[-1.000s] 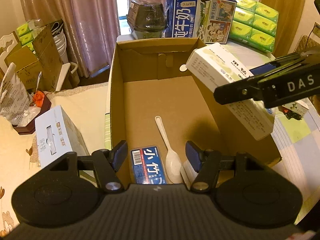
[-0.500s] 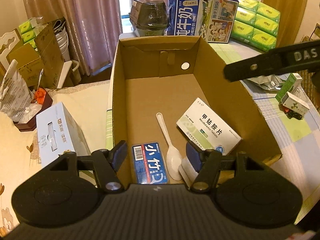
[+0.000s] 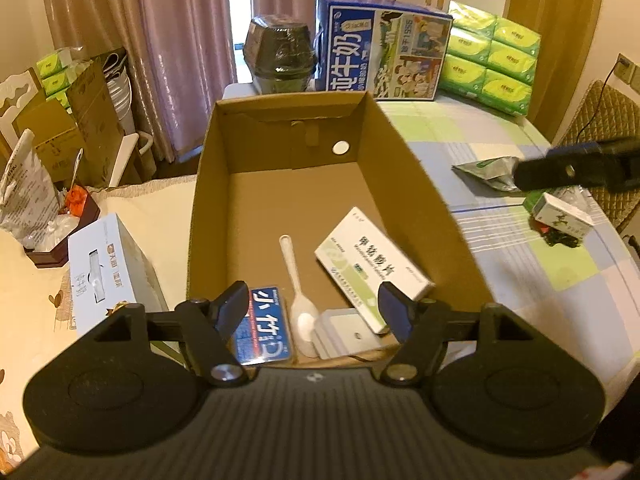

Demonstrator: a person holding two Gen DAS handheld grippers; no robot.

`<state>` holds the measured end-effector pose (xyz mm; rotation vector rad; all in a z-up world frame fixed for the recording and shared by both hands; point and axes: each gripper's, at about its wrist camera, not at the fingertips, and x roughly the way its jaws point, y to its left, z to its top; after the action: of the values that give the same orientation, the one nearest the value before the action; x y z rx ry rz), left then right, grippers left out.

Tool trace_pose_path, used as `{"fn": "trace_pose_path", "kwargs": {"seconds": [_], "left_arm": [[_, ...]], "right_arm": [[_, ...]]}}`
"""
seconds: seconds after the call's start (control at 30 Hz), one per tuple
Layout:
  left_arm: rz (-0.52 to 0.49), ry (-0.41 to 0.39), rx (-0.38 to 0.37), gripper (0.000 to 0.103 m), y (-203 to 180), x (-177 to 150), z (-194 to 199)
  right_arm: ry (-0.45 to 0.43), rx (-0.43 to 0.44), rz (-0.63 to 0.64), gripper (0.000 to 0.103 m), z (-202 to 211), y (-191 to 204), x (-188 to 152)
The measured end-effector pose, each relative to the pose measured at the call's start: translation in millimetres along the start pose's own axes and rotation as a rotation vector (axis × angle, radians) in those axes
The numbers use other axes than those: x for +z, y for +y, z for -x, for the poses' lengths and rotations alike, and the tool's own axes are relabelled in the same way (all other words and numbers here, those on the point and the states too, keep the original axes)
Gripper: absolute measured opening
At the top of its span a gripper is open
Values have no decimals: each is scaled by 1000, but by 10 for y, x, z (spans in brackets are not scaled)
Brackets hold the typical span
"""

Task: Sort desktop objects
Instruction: 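Move both tools over to the remaining items on the table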

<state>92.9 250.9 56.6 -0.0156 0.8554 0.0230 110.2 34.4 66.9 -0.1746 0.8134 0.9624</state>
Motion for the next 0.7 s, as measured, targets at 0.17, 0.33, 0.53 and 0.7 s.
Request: {"fn": "trace_pose_path", "kwargs": {"seconds": [0.17, 0.33, 0.53, 0.7], "left_arm": [[-10, -29, -16, 76, -182, 34, 187], [-44, -53, -37, 81, -448, 91, 327], [-85, -80, -91, 93, -818, 143, 437], [-130, -97, -131, 98, -1149, 220, 476]], "right_arm": [[-5, -48, 13, 101, 315, -223, -228], [-7, -91, -24, 101, 641, -562, -451], [-12, -165, -59, 101, 1072, -1060, -735], [-12, -260, -97, 101, 1417, -1532, -960]]}}
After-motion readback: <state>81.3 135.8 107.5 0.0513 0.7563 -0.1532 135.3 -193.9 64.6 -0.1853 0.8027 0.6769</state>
